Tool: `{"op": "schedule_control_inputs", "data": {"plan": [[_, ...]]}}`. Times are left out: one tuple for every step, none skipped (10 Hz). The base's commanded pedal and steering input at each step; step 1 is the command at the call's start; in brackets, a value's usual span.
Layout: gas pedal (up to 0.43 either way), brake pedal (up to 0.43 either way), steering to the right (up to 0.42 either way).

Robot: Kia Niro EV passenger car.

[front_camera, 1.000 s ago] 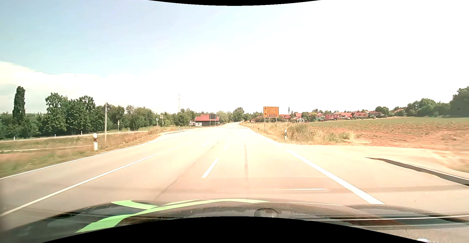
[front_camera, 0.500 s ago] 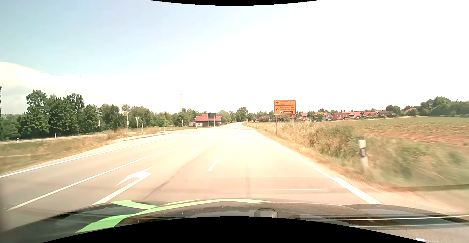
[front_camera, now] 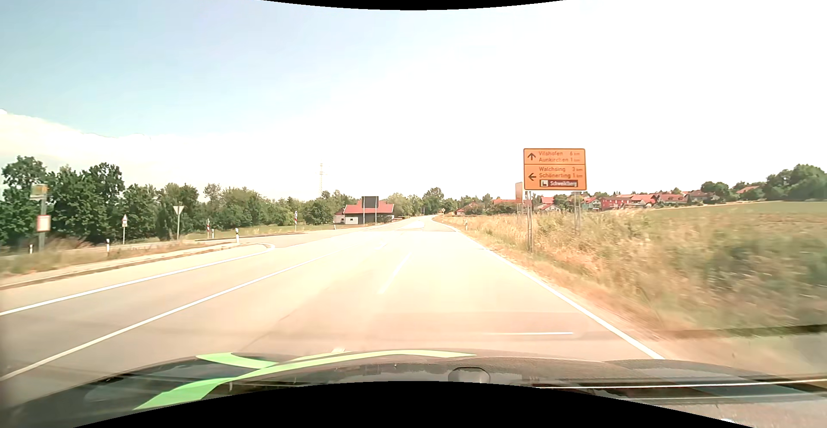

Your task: Follow the waypoints while adhering to traffic rules and regulations

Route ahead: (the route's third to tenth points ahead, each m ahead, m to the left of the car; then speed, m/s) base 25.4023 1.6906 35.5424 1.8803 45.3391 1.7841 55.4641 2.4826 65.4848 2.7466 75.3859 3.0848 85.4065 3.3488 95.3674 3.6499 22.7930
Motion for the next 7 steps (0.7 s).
{"op": "schedule_control_inputs", "data": {"plan": [[0.169, 0.000, -0.012], [0.150, 0.000, -0.009], [0.150, 0.000, -0.005], [0.150, 0.000, -0.004], [0.150, 0.000, -0.006], [0.157, 0.000, -0.006], [0.169, 0.000, -0.006]]}}
